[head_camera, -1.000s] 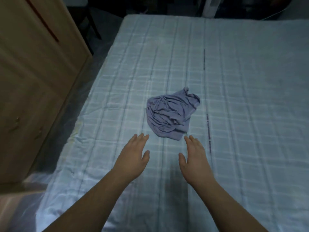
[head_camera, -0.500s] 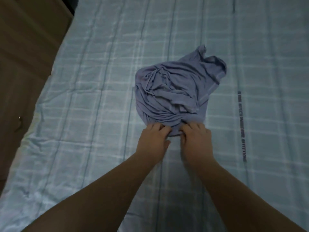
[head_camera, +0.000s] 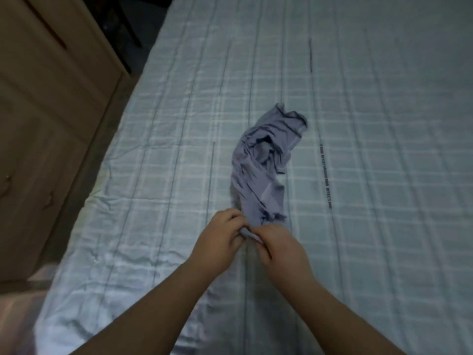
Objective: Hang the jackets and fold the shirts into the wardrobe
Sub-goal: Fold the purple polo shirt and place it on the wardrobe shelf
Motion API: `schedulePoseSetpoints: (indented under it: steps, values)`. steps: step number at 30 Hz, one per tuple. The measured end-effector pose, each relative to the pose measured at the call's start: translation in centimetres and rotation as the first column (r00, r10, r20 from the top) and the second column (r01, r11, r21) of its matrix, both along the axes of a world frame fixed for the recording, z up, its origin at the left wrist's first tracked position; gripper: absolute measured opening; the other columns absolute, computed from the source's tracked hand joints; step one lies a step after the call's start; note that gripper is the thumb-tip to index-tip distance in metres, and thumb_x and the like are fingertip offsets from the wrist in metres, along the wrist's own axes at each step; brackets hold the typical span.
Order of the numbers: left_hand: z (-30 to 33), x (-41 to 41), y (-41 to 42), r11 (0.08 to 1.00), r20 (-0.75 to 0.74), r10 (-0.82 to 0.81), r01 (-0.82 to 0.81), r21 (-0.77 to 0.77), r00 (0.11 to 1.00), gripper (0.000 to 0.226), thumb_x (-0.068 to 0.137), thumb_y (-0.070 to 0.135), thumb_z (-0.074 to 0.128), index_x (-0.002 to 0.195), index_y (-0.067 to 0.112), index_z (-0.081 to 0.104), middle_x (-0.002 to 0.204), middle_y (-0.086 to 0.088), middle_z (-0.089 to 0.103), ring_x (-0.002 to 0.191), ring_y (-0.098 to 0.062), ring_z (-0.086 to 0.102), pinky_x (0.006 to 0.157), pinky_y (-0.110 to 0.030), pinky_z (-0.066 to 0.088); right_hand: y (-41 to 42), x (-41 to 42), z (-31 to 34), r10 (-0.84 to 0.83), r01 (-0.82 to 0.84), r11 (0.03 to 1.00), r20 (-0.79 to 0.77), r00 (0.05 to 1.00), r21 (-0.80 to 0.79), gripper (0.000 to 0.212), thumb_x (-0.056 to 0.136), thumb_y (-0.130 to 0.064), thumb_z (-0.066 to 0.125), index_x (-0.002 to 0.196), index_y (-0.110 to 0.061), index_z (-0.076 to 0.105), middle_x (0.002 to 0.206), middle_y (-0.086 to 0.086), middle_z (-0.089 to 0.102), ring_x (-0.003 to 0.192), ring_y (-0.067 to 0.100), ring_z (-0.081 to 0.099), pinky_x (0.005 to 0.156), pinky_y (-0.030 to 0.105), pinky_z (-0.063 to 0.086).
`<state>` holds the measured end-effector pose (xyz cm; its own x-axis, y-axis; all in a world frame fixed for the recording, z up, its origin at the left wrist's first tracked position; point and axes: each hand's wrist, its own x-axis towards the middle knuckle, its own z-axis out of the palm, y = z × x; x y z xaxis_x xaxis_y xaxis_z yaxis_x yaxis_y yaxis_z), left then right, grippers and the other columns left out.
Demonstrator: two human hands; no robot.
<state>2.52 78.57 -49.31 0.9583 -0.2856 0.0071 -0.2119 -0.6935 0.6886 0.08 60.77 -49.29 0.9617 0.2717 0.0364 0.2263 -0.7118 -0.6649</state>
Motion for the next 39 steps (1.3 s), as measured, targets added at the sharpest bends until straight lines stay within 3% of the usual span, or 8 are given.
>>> schedulePoseSetpoints:
  steps: [5, 11, 15, 18, 21, 27, 33, 39]
  values:
    - [9.7, -8.2, 2.3, 0.972, -0.134, 0.132, -0.154, -0.178, 0.982, 0.016, 0.076, 0.017, 0.063, 0.085, 0.030, 0.068, 0.089, 0.012, 0.063, 0.081, -0.003, 0.058, 0.070, -0.021, 0.046, 0.7, -7.9, 9.0, -0.100, 0.100, 0.995, 0.001, 0.995, 0.008, 0.028, 0.082, -0.029, 0.063, 0.109, -0.025, 0.065, 0.101, 0.002, 0.069, 0.093, 0.023, 0.062, 0.075, 0.036, 0.051]
    - [18.6, -15.8, 4.2, 0.945, -0.161, 0.213, -0.245, -0.215, 0.964, 0.031, 0.083, 0.008, 0.065, 0.081, 0.038, 0.064, 0.083, 0.009, 0.067, 0.075, -0.001, 0.060, 0.066, -0.015, 0.044, 0.7, -14.6, 14.7, -0.220, 0.224, 0.974, -0.274, 0.936, -0.015, 0.005, 0.081, -0.025, 0.059, 0.083, -0.028, 0.054, 0.076, -0.003, 0.064, 0.074, 0.025, 0.062, 0.057, 0.030, 0.042]
    - [23.8, -17.2, 4.2, 0.939, -0.124, 0.228, -0.252, -0.235, 0.966, 0.010, 0.076, 0.033, 0.065, 0.084, 0.028, 0.064, 0.090, 0.005, 0.064, 0.081, -0.015, 0.063, 0.075, -0.035, 0.052, -0.1, -15.8, 21.2, -0.291, 0.309, 0.944, -0.156, 0.944, 0.113, 0.009, 0.087, -0.015, 0.053, 0.079, -0.019, 0.052, 0.072, -0.004, 0.061, 0.066, 0.013, 0.056, 0.054, 0.022, 0.035]
    - [27.1, -17.5, 3.8, 0.935, -0.127, 0.213, -0.240, -0.262, 0.969, 0.008, 0.078, 0.033, 0.068, 0.078, 0.026, 0.065, 0.077, 0.009, 0.066, 0.072, -0.013, 0.063, 0.067, -0.033, 0.049, -0.9, -16.0, 26.0, -0.325, 0.340, 0.923, -0.107, 0.940, 0.180, 0.012, 0.088, -0.012, 0.049, 0.084, -0.023, 0.050, 0.077, -0.005, 0.062, 0.072, 0.013, 0.058, 0.061, 0.030, 0.044]
    - [30.5, -17.1, 2.9, 0.954, -0.055, 0.178, -0.186, -0.236, 0.982, 0.018, 0.084, 0.022, 0.068, 0.069, 0.028, 0.060, 0.062, 0.014, 0.060, 0.061, -0.004, 0.055, 0.059, -0.025, 0.042, -2.1, -15.6, 29.8, -0.335, 0.346, 0.913, -0.087, 0.938, 0.216, 0.010, 0.093, -0.013, 0.046, 0.092, -0.022, 0.049, 0.080, -0.004, 0.062, 0.072, 0.016, 0.058, 0.058, 0.031, 0.042]
    - [36.7, -13.3, -0.3, 0.922, 0.079, 0.250, -0.212, -0.324, 0.965, 0.015, 0.091, 0.018, 0.061, 0.079, 0.025, 0.067, 0.074, 0.007, 0.068, 0.072, -0.005, 0.062, 0.064, -0.022, 0.047, -6.0, -11.7, 35.4, -0.285, 0.298, 0.917, -0.086, 0.955, 0.265, 0.011, 0.097, -0.013, 0.045, 0.098, -0.019, 0.054, 0.082, -0.007, 0.060, 0.071, 0.007, 0.054, 0.055, 0.013, 0.037]
    - [41.3, -7.4, -6.7, 0.896, 0.136, 0.275, -0.202, -0.395, 0.952, 0.018, 0.097, 0.022, 0.057, 0.087, 0.025, 0.072, 0.083, 0.011, 0.071, 0.076, 0.008, 0.061, 0.062, -0.007, 0.043, -12.3, -6.3, 37.0, -0.210, 0.255, 0.897, -0.159, 0.965, 0.360, 0.014, 0.097, -0.023, 0.053, 0.102, -0.018, 0.065, 0.097, -0.002, 0.069, 0.093, 0.017, 0.064, 0.080, 0.036, 0.052]
    - [43.0, -2.2, -13.2, 0.851, 0.084, 0.333, -0.261, -0.455, 0.939, 0.017, 0.098, 0.026, 0.058, 0.092, 0.020, 0.073, 0.086, 0.006, 0.071, 0.077, -0.001, 0.063, 0.061, -0.010, 0.046, -18.1, -2.2, 37.7, -0.141, 0.242, 0.821, -0.226, 0.964, 0.517, 0.018, 0.094, -0.030, 0.062, 0.107, -0.019, 0.066, 0.107, 0.002, 0.071, 0.099, 0.022, 0.069, 0.082, 0.037, 0.056]
